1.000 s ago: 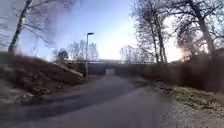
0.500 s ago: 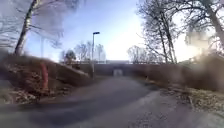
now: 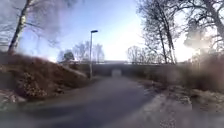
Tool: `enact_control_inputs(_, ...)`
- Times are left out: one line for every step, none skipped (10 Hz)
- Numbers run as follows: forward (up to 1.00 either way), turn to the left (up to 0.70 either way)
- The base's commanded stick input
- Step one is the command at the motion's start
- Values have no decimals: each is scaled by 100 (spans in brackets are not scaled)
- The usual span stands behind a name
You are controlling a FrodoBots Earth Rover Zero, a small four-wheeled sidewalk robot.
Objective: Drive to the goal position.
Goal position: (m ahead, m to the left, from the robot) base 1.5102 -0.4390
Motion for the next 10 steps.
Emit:
enact_control_inputs(85,0)
enact_control_inputs(85,0)
enact_control_inputs(85,0)
enact_control_inputs(85,0)
enact_control_inputs(85,0)
enact_control_inputs(85,0)
enact_control_inputs(85,0)
enact_control_inputs(85,0)
enact_control_inputs(85,0)
enact_control_inputs(85,0)
